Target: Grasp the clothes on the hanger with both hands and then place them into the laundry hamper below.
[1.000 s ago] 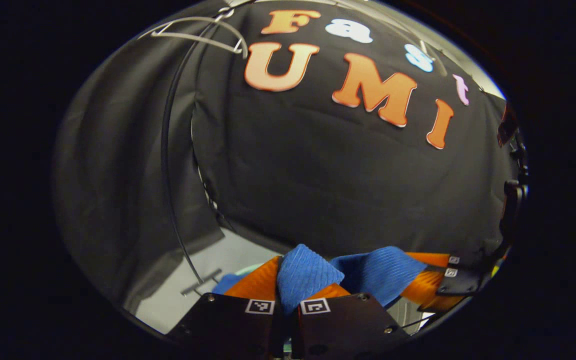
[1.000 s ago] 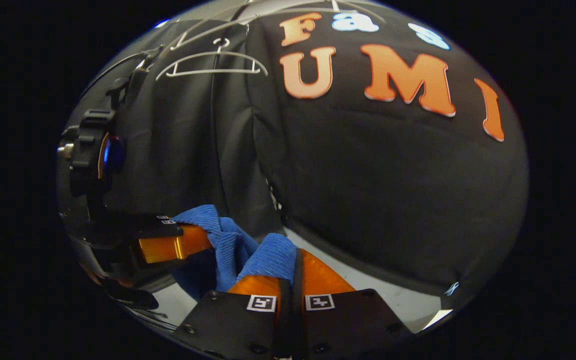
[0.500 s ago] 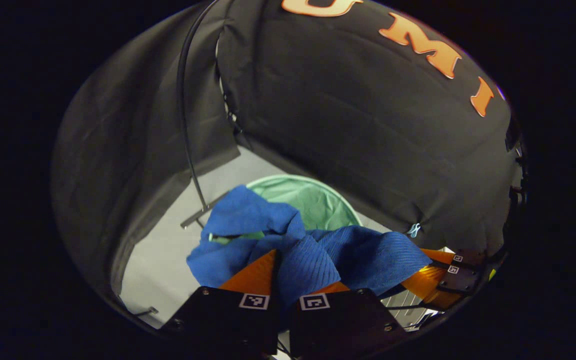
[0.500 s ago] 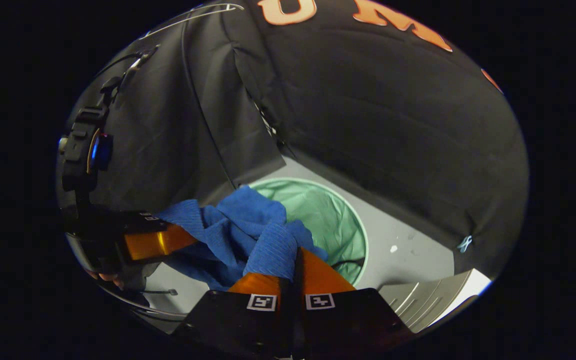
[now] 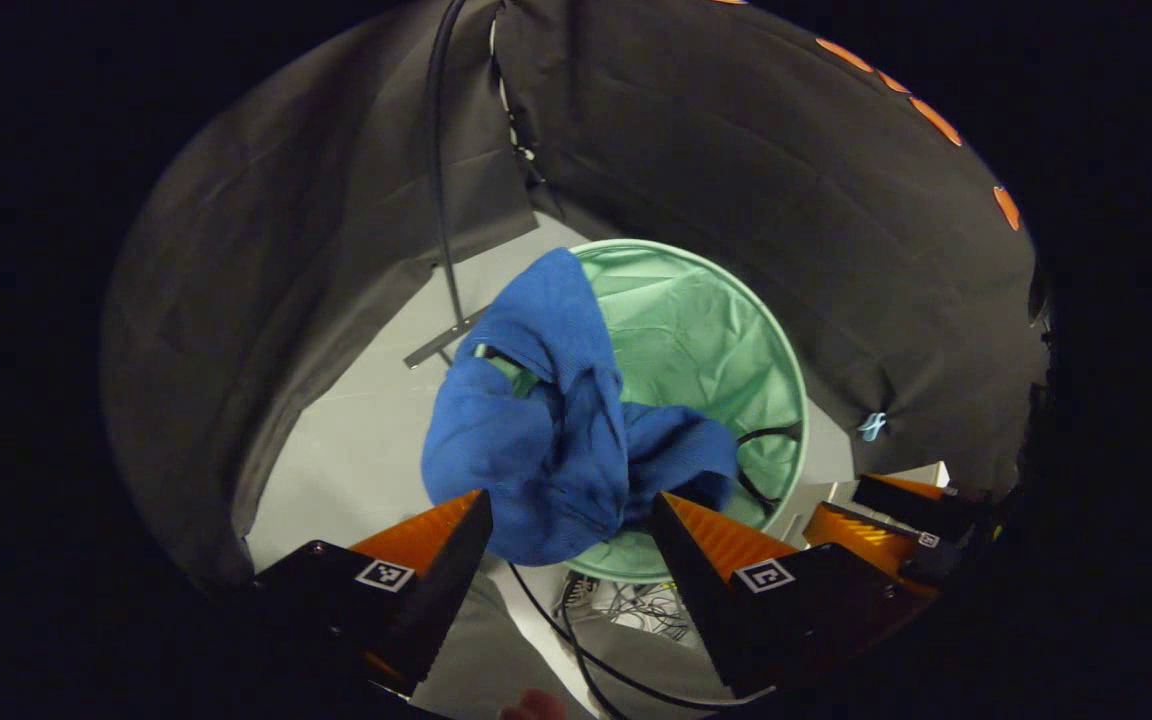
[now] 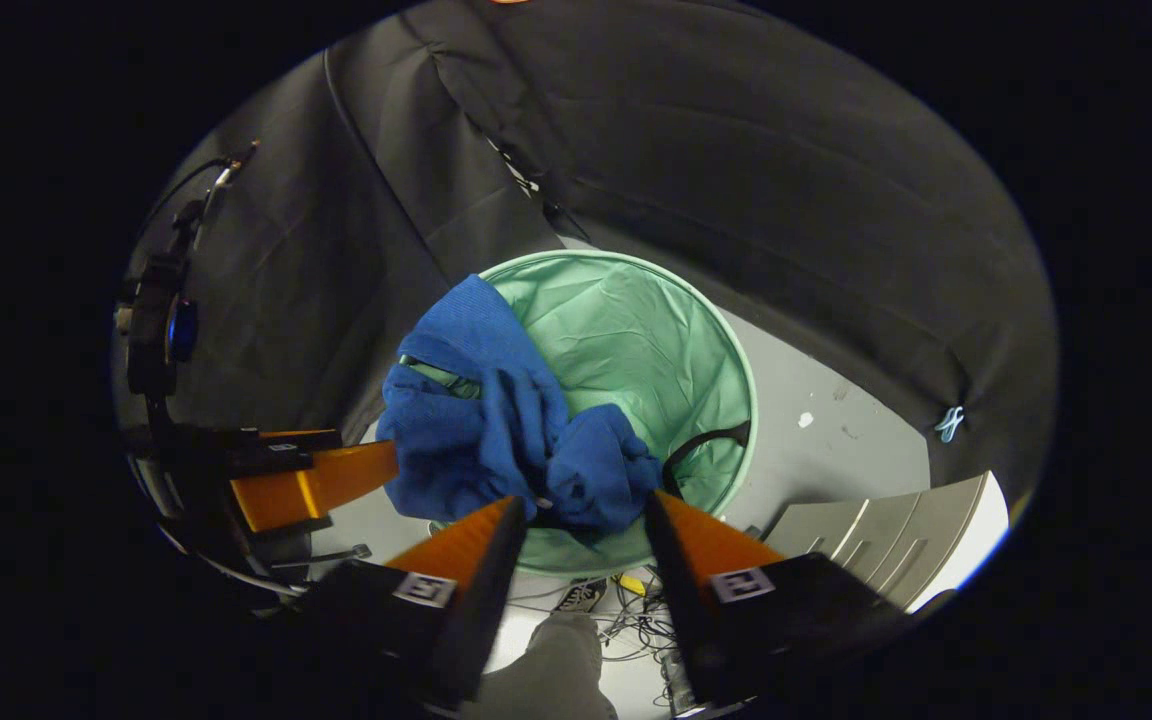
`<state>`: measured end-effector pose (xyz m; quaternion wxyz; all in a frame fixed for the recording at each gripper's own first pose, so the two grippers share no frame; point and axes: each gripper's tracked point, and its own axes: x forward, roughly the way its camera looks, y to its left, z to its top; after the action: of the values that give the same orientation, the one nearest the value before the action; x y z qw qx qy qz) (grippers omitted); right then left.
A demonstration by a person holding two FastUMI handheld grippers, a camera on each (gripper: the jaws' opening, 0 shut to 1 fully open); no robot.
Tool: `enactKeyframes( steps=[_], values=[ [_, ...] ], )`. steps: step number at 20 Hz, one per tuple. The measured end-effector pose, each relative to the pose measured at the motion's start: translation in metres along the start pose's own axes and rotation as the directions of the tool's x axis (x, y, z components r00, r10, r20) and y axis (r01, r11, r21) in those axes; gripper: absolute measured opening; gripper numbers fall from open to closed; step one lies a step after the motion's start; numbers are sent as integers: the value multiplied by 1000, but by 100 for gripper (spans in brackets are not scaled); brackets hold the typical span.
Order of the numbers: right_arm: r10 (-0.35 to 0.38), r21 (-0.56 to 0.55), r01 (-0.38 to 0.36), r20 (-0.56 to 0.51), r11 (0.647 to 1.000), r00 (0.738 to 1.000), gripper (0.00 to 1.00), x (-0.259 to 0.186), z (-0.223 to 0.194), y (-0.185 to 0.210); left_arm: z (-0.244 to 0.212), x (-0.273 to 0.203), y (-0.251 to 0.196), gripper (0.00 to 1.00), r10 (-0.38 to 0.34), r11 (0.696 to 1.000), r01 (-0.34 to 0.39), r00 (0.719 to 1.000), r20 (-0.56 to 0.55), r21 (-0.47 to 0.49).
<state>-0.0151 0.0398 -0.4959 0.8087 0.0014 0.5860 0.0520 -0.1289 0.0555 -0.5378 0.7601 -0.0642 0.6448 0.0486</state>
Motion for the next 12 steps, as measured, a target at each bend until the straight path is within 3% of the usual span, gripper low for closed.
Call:
enactKeyframes(
  steps=[2, 3, 8, 12],
  values=[
    [4, 20, -4, 9, 1000, 1000, 94, 3, 0, 3, 0, 0, -5, 98, -21, 999, 21, 1000, -2, -28],
    [6, 31, -7, 15, 999, 1000, 99, 1, 3, 4, 5, -3, -5, 98, -26, 999, 26, 1000, 7, -31],
    [3, 36, -6, 85, 999, 996, 99, -21, 22, 3, 35, -26, -13, 97, -64, 997, 67, 993, 101, -31],
    [2, 45, -10, 184, 999, 983, 99, -60, 54, 7, 71, -67, -23, 98, -90, 994, 100, 972, 216, -37]
  ],
)
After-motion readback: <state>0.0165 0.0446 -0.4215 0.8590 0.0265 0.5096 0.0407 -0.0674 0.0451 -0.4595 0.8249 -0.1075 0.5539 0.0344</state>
